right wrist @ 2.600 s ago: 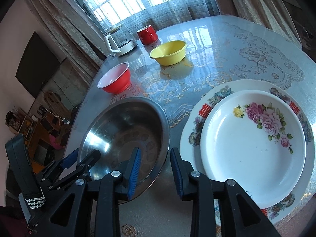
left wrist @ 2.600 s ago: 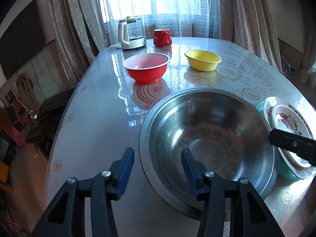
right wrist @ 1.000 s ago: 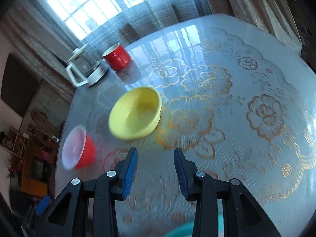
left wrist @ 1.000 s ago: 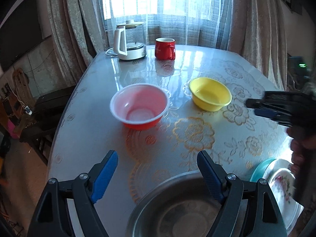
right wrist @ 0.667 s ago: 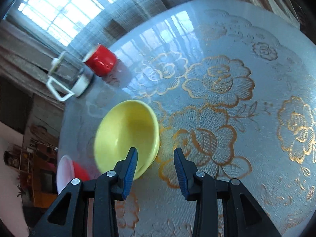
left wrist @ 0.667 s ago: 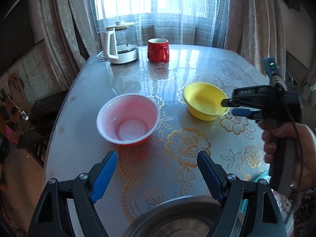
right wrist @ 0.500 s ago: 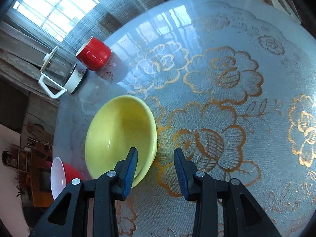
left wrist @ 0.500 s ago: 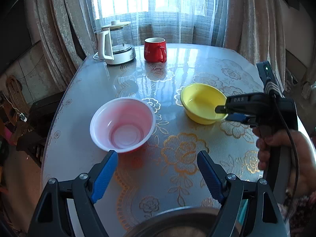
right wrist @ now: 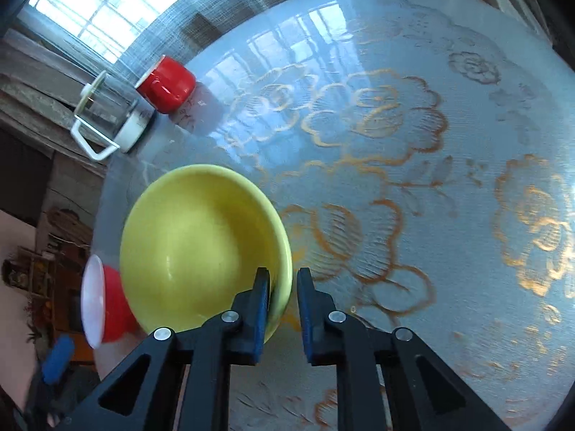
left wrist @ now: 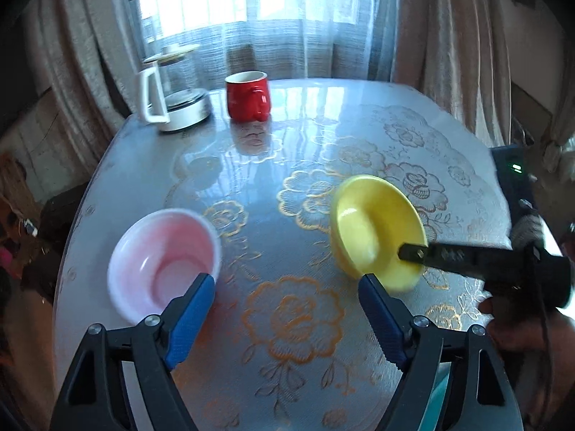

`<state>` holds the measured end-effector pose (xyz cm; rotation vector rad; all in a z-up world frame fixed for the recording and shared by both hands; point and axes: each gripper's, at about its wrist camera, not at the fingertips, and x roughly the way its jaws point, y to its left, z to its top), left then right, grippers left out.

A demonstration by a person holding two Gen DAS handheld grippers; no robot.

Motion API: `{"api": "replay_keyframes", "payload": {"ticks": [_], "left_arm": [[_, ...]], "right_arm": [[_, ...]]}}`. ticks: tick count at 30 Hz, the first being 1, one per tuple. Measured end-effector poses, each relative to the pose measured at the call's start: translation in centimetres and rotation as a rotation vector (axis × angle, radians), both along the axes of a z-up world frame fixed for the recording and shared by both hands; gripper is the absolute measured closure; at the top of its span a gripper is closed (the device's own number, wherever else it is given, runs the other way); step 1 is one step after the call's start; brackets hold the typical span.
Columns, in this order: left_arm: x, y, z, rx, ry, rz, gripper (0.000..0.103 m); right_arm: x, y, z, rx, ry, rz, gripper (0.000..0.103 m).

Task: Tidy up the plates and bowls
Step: 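Move both tools to the yellow bowl and grasp its rim, then lift the yellow bowl with both tools and carry it over the steel bowl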

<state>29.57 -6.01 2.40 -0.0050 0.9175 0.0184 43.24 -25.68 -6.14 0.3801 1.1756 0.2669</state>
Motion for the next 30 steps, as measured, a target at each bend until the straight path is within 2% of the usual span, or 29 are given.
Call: {"api": "replay_keyframes", "payload": {"ticks": [5,11,17,23,27,30], "left_arm": [[2.6,-2.0,-2.1,0.004,0.098,-0.055,0.019],[4.8,-3.8,-3.3,0.024,0.141,-0.077,0.021],[6.8,-4.7,-4.7,0.058,0.191,-0.085,0.045],[7.1,-5.4,-5.7,0.050,0.229,-0.125,0.082],[6.6,-6.1,-5.6,0.106,0.209,-0.151,0.084],[6.1,-6.0,-5.4,0.115,0.196,-0.155,0.085]], "right_arm": [[-1.6,-1.7,0.2,-0.033,-0.002,0.001,0.088],[-2.7,-2.7,0.4,-0.044,0.001,0.022,0.088],[-1.7,-1.8,0.2,-0.049,0.007,0.023,0.087],[-2.0,-1.1,0.2,-0.037,0.009,0.052,0.087],[-1.9,-0.4,0.2,-0.037,0.012,0.065,0.087],[-2.0,-0.1,0.1,-0.046,0.006,0.077,0.088]]}}
